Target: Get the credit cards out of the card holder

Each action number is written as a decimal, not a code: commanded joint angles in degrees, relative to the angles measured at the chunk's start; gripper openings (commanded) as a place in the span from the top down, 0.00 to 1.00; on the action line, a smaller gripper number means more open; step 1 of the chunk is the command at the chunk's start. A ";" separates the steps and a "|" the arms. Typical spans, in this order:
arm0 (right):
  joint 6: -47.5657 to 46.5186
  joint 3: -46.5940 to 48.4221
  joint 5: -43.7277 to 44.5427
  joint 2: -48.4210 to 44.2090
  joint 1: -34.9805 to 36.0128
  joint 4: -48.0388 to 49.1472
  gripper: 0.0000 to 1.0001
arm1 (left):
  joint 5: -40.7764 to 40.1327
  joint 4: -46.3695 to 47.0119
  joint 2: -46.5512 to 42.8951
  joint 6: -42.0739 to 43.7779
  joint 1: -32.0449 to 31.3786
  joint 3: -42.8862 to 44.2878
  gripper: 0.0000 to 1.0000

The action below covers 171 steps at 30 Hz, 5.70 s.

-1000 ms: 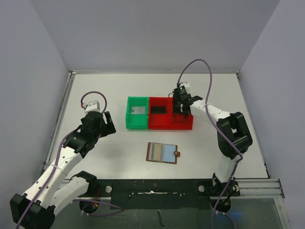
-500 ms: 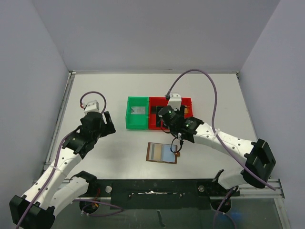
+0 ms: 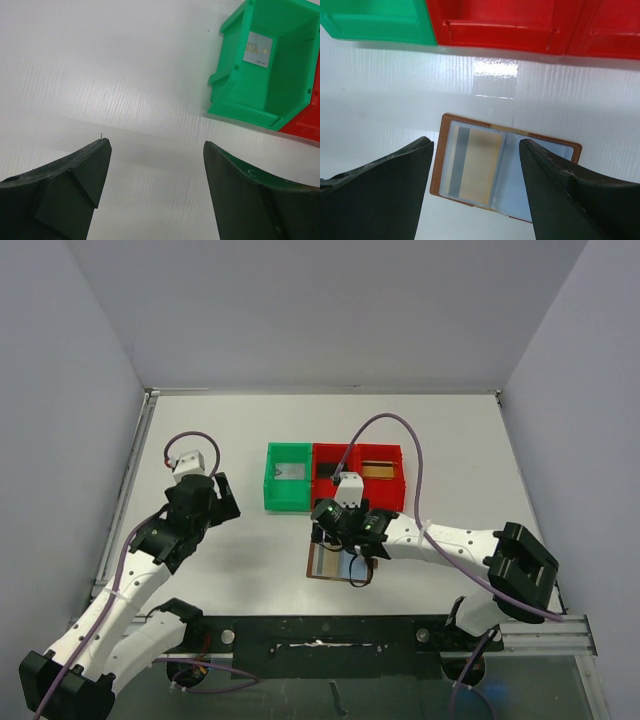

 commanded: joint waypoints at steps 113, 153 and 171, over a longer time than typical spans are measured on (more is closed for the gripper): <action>4.91 -20.15 -30.71 -5.36 -10.60 31.76 0.24 | 33.81 62.02 25.96 -23.14 -25.30 -19.20 0.57; 7.31 -25.51 -28.72 -11.13 -12.50 20.42 0.77 | 30.98 46.85 28.90 -20.32 -26.41 -11.72 0.55; 9.35 -30.85 -27.38 -10.57 -13.34 19.30 0.81 | 32.11 47.47 39.61 -21.77 -26.86 -9.28 0.57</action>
